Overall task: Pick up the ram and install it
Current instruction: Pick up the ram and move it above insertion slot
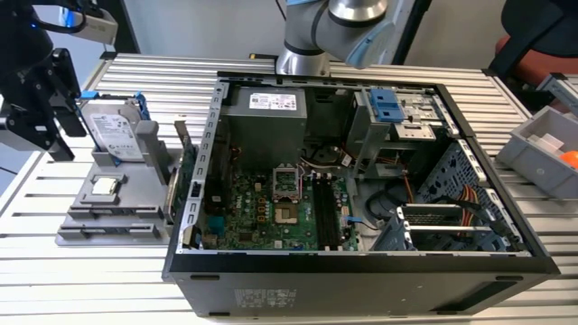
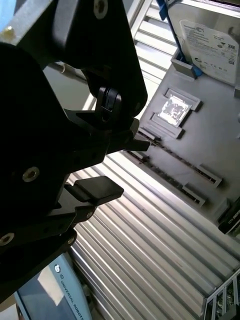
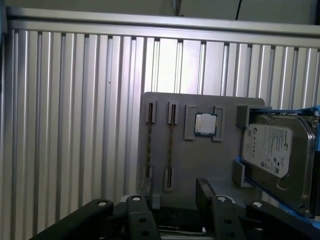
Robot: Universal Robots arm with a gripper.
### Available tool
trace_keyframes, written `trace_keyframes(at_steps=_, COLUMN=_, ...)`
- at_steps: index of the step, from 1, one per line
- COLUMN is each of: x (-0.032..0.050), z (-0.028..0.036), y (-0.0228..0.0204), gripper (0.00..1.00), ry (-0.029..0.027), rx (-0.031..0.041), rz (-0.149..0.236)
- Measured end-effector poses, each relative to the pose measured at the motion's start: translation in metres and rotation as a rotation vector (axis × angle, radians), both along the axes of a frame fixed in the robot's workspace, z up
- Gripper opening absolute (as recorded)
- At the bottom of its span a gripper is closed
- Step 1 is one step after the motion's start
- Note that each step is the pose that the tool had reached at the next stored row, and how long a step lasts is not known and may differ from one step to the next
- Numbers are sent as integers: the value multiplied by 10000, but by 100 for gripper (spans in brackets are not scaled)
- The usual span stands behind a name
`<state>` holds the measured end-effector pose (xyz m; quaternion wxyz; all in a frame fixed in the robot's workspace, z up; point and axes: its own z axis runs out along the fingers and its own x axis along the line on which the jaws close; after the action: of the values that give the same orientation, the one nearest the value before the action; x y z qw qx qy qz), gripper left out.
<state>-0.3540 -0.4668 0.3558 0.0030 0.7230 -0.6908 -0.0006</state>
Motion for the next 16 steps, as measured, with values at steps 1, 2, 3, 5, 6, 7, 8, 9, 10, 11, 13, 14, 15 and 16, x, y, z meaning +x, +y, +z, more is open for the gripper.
trace_keyframes(at_steps=1, x=-1, z=-5, y=1, gripper=100, ry=-1, rx=1, rz=-1)
trace_keyframes(at_steps=2, x=-1, z=-8, y=2, gripper=100, ry=-1, rx=1, rz=-1)
trace_keyframes(at_steps=3, x=-2, z=-13, y=4, gripper=100, ry=-1, rx=1, rz=-2)
trace_keyframes(at_steps=5, x=-3, z=-32, y=12, gripper=100, ry=-2, rx=0, rz=-6)
trace_keyframes(at_steps=6, x=-3, z=-41, y=16, gripper=100, ry=-2, rx=-1, rz=-4)
trace_keyframes(at_steps=7, x=-3, z=-48, y=20, gripper=100, ry=-3, rx=-3, rz=-4)
trace_keyframes(at_steps=8, x=-4, z=-56, y=24, gripper=100, ry=-2, rx=-5, rz=-5)
trace_keyframes(at_steps=9, x=-5, z=-64, y=26, gripper=100, ry=-1, rx=-9, rz=-7)
trace_keyframes(at_steps=10, x=-6, z=-74, y=27, gripper=100, ry=-1, rx=-12, rz=-11)
trace_keyframes(at_steps=11, x=-8, z=-85, y=28, gripper=100, ry=-1, rx=-13, rz=-24)
trace_keyframes(at_steps=13, x=-10, z=-110, y=28, gripper=100, ry=-1, rx=-17, rz=-87)
trace_keyframes(at_steps=14, x=-11, z=-121, y=28, gripper=100, ry=-1, rx=-19, rz=-107)
trace_keyframes(at_steps=15, x=-12, z=-132, y=28, gripper=100, ry=-1, rx=-19, rz=-125)
trace_keyframes(at_steps=16, x=-12, z=-144, y=28, gripper=100, ry=-1, rx=-19, rz=-147)
